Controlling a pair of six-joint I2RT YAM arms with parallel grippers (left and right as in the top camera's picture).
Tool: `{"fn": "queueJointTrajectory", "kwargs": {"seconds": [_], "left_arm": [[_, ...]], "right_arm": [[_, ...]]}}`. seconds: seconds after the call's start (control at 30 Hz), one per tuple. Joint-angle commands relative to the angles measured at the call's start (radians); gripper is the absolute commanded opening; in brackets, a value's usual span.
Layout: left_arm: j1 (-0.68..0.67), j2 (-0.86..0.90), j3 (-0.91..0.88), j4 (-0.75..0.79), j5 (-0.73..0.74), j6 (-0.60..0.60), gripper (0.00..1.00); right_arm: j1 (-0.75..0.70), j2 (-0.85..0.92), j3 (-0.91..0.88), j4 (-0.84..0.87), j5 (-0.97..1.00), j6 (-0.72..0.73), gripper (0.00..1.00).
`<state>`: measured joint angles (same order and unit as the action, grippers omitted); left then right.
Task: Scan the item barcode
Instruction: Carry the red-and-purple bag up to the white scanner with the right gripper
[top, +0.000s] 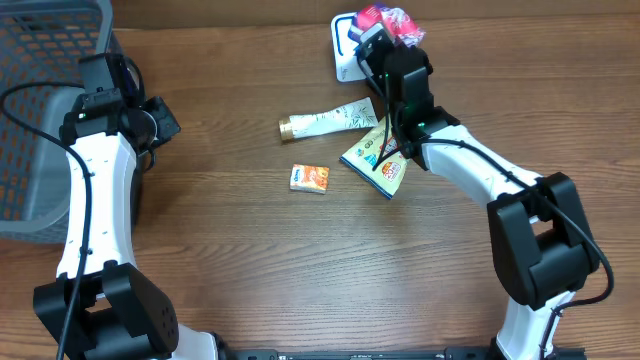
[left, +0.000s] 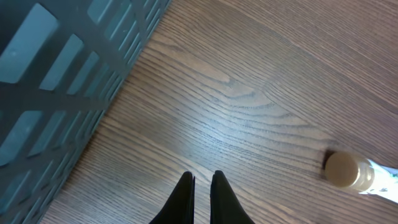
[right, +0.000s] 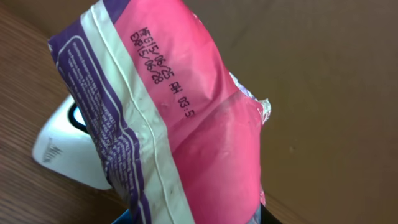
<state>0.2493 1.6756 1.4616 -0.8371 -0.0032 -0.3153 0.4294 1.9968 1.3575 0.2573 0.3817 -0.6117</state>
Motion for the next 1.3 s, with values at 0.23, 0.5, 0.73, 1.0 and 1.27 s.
{"fn": "queueJointTrajectory", "kwargs": {"seconds": [0.23,0.5,0.73,1.0,1.27], "left_arm": [[0.01,-0.025,0.023,0.012,-0.059,-0.006,0.05],[0.01,-0.025,0.022,0.012,-0.06,-0.006,0.04],[0.01,-0.025,0.022,0.012,-0.061,-0.002,0.04],[0.01,-0.025,0.022,0.011,-0.06,0.001,0.04],[0.01,-0.025,0.022,-0.003,-0.059,0.001,0.04]], "right_arm": [[0.057,0.132,0.026,0.181,0.032,-0.169,0.04],[0.058,0.16,0.026,0.265,0.035,-0.315,0.04],[0.058,0.207,0.026,0.277,0.027,-0.462,0.04],[0.064,0.238,0.026,0.338,0.04,-0.497,0.04],[0.069,0.234,0.026,0.336,0.191,-0.344,0.04]]}}
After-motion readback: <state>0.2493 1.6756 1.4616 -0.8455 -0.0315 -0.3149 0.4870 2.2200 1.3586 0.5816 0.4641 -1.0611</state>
